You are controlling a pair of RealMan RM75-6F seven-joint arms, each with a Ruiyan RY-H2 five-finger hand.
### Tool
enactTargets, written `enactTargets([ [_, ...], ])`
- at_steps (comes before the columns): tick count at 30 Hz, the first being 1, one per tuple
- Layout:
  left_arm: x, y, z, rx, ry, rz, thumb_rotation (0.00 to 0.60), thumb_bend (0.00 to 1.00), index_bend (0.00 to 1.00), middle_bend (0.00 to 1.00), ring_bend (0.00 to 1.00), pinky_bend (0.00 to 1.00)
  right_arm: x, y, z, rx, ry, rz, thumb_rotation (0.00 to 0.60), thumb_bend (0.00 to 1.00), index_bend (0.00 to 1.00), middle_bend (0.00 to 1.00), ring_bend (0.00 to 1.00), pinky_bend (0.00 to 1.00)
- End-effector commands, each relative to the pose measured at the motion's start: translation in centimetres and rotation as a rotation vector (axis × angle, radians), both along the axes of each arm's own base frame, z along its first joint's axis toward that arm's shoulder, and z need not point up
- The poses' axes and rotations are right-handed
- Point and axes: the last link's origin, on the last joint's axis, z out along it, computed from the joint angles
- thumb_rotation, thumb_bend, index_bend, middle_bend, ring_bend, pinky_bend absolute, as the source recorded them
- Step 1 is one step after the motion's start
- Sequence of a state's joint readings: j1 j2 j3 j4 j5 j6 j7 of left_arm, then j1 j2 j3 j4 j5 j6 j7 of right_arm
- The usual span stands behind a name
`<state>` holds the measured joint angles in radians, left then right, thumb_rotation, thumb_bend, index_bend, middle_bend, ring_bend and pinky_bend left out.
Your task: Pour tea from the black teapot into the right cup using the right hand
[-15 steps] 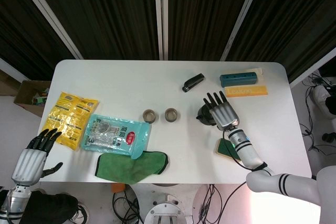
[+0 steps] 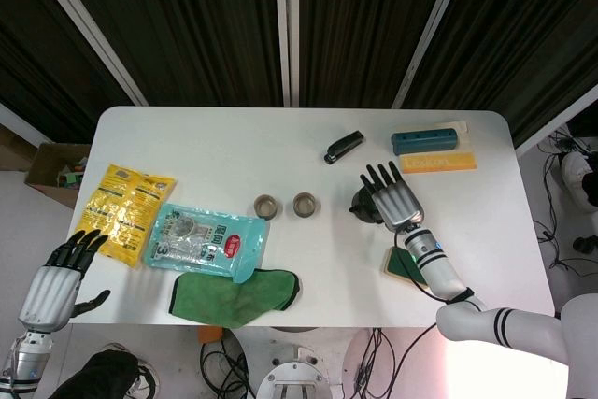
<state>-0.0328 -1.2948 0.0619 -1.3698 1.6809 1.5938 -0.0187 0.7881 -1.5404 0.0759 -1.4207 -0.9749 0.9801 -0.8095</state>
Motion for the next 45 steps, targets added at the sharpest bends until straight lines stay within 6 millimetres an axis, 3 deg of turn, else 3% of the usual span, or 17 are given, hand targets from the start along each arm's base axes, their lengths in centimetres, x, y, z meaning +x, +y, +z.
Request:
enactTargets([
  [1, 0.0, 0.0, 0.0, 0.001, 0.001, 0.0, 0.6, 0.13, 0.13, 0.09, 0.07, 0.23, 0.3, -0.3, 0.0, -0.006, -0.003, 0.004, 0.571, 0.09, 0.0, 0.0, 0.0, 0.0],
  [6, -0.1, 0.0, 0.1, 0.002, 0.003, 0.008, 0.6, 0.13, 0.13, 0.09, 0.07, 0.23, 1.2, -1.0, 0.0, -0.014, -0.008, 0.014, 0.6, 0.1, 0.0, 0.0, 0.0, 0.0],
  [25, -0.4, 0.1, 0.3, -0.002, 0.013, 0.037, 0.6, 0.13, 0.14, 0.09, 0.07, 0.23, 5.5, -5.5, -0.2, 0.005, 0.018, 0.013, 0.6, 0.1, 0.0, 0.0, 0.0, 0.0],
  [35, -0.7, 0.2, 0.0, -0.015, 0.019, 0.049, 0.6, 0.13, 0.13, 0.09, 0.07, 0.23, 6.5, -7.0, -1.1, 0.019, 0.031, 0.003, 0.6, 0.1, 0.0, 0.0, 0.0, 0.0],
  [45, -0.6, 0.3, 0.0, -0.016, 0.022, 0.049, 0.6, 0.13, 0.13, 0.09, 0.07, 0.23, 6.4, -7.1, -0.5, 0.027, 0.01, 0.009, 0.6, 0.1, 0.0, 0.0, 0.0, 0.0],
])
